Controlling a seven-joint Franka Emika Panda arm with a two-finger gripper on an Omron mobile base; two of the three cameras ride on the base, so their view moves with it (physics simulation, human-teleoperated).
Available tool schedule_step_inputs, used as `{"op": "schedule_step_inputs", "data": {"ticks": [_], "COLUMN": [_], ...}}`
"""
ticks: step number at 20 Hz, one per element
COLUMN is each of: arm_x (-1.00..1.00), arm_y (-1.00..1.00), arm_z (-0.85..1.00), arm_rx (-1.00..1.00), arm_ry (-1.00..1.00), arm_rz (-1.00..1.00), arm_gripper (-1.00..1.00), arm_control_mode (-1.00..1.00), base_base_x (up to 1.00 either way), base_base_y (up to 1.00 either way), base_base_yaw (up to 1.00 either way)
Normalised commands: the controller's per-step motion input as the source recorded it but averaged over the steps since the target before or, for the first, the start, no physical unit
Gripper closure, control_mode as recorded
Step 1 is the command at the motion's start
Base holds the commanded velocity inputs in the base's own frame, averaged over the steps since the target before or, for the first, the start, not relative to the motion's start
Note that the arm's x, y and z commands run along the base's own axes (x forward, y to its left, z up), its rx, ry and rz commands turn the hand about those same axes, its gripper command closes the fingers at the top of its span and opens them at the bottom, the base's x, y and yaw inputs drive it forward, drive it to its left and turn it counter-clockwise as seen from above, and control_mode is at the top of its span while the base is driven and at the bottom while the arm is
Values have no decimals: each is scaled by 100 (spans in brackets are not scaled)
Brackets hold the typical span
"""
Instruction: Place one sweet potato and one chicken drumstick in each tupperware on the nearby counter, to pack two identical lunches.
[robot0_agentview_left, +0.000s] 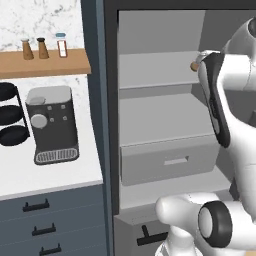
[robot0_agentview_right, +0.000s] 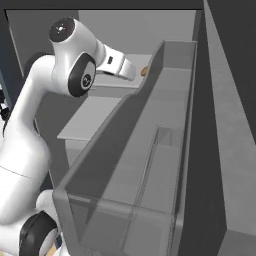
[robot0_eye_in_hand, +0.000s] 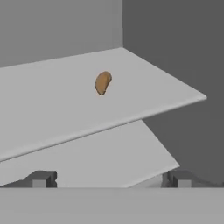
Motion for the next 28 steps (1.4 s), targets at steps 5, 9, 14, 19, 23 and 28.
{"op": "schedule_step_inputs", "data": {"ticks": [5,9,14,19,23,28], "arm_x": [99,96,84,61,27,12], "arm_y": [-10,-34,-30,-20,-9,0], "arm_z": [-25,-9,0,-3,-32,-38], "arm_rx": [-2,0,0,0,0,0], "arm_ry": [4,5,16,15,2,0], "arm_rz": [0,0,0,0,0,-1], "arm_gripper": [-100,-100,-100,-100,-100,-100], "arm_control_mode": [-100,-100,-100,-100,-100,-100], "base_base_x": [0,0,0,0,0,0], "base_base_y": [0,0,0,0,0,0], "base_base_yaw": [0,0,0,0,0,0]}}
